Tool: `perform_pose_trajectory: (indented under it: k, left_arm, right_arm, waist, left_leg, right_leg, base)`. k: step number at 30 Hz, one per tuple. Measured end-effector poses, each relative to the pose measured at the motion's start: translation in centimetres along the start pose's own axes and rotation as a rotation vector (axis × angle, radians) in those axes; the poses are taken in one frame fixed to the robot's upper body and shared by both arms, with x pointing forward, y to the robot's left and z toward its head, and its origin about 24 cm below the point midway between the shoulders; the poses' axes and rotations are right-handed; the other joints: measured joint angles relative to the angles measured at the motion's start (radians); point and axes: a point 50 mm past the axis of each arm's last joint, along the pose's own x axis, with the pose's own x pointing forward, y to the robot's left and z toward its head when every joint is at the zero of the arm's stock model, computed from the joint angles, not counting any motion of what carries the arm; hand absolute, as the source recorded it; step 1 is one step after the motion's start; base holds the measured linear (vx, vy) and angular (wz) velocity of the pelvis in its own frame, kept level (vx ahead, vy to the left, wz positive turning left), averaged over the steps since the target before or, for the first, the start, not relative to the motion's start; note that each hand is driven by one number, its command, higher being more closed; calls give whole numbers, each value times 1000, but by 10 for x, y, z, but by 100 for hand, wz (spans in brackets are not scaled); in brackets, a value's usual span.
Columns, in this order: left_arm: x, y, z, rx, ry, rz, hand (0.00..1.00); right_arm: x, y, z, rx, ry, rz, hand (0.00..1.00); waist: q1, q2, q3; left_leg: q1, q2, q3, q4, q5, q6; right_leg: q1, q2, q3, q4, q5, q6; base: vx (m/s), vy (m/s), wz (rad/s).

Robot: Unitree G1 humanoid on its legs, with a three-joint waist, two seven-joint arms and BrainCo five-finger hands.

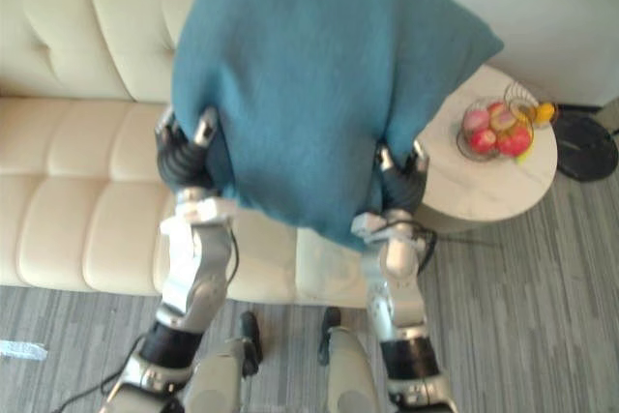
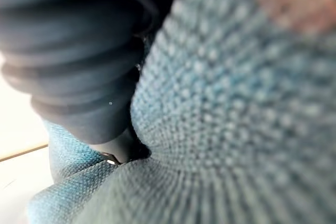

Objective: Pick up cushions and gather them together orderly.

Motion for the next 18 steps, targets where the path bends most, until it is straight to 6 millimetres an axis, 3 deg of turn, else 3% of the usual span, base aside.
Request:
perform_pose_trajectory:
  k: [6, 13, 18]
  left_arm:
    - [-54, 34, -23, 98, 210, 45, 100]
    - [-82, 51, -34, 183, 352, 27, 100]
    - [-92, 60, -46, 243, 452, 8, 100]
  right_arm:
    - [-45, -17, -21, -113, 139, -19, 100]
    - [-50, -30, -26, -259, 162, 54, 100]
    - [-55, -46, -41, -326, 244, 43, 100]
  waist:
    - [12, 8, -130]
    - [13, 20, -207]
    - [11, 29, -213]
  left_leg:
    - [105, -19, -27, -61, 2, 1]
    - [155, -55, -87, -132, 38, 16]
    - [151, -91, -174, -136, 70, 29]
  right_leg:
    - [124, -6, -26, -72, -3, 7]
    - [204, -17, -59, -153, 21, 27]
    - [272, -49, -156, -176, 27, 37]
  base:
    - [83, 25, 10]
    - [38, 33, 21]
    - [-24, 31, 61]
